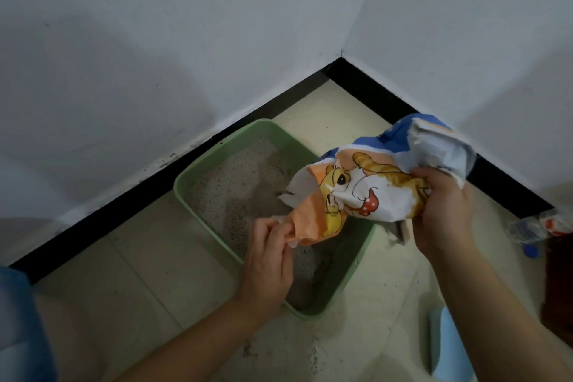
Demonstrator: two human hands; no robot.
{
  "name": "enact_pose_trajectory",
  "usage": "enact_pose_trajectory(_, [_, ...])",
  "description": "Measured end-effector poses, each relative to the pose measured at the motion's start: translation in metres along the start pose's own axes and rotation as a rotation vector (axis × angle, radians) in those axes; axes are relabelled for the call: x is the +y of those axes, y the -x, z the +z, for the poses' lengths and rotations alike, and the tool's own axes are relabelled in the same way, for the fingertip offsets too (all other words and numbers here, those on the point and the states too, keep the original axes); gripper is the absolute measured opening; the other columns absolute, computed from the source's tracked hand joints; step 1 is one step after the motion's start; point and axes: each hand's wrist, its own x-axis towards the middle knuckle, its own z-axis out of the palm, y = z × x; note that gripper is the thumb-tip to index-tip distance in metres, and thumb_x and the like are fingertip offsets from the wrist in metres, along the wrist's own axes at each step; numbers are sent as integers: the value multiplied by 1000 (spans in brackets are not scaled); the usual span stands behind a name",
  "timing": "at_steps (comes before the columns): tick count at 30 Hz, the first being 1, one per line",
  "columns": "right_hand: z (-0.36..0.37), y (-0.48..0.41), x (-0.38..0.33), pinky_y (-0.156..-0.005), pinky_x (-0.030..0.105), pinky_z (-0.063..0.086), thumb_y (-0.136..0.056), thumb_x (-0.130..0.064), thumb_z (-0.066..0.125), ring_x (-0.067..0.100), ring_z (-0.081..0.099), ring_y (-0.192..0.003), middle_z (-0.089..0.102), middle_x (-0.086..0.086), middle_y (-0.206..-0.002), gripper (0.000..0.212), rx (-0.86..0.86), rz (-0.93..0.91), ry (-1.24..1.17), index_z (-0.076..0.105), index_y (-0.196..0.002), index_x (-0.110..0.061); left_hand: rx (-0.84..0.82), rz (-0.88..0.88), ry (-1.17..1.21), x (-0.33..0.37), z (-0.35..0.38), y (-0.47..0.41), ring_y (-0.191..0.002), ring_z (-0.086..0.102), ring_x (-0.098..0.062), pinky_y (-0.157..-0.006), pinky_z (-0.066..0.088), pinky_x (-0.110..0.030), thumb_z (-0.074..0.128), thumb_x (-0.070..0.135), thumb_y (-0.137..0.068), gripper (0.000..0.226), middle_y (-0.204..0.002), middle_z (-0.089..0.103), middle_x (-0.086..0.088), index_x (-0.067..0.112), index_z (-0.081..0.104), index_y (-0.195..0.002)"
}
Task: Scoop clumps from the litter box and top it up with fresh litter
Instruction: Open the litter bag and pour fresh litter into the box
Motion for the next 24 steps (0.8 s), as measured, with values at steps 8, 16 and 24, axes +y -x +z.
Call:
enact_pose_trajectory(8, [12,1,2,-65,34,53,-80,-10,63,19,64,-80,62,3,-91,40,55,-3,-8,57,-120,-14,-22,-36,110,4,-2,2,-87,49,-18,-69,45,-34,49,20,-89,12,-100,40,3,19,49,-101])
enact_pose_trajectory(16, [11,2,6,-64,32,48,-85,-7,57,19,58,-70,62,3,-75,18,-51,-218,432,64,-79,-23,-249,-223,231,-8,-1,13,-95,58,-12,-75,50,-38,45,48,-98,20,-100,59,13,33,53,-109])
enact_pose_trajectory(24, [-5,2,16,-64,45,52,-83,-17,57,33,60,-72,65,10,-77,9,-65,-306,581,66,-82,-18,-327,-426,331,-5,1,4,-95,65,-4,-73,53,-24,48,52,-94,30,-106,67,14,40,53,-121])
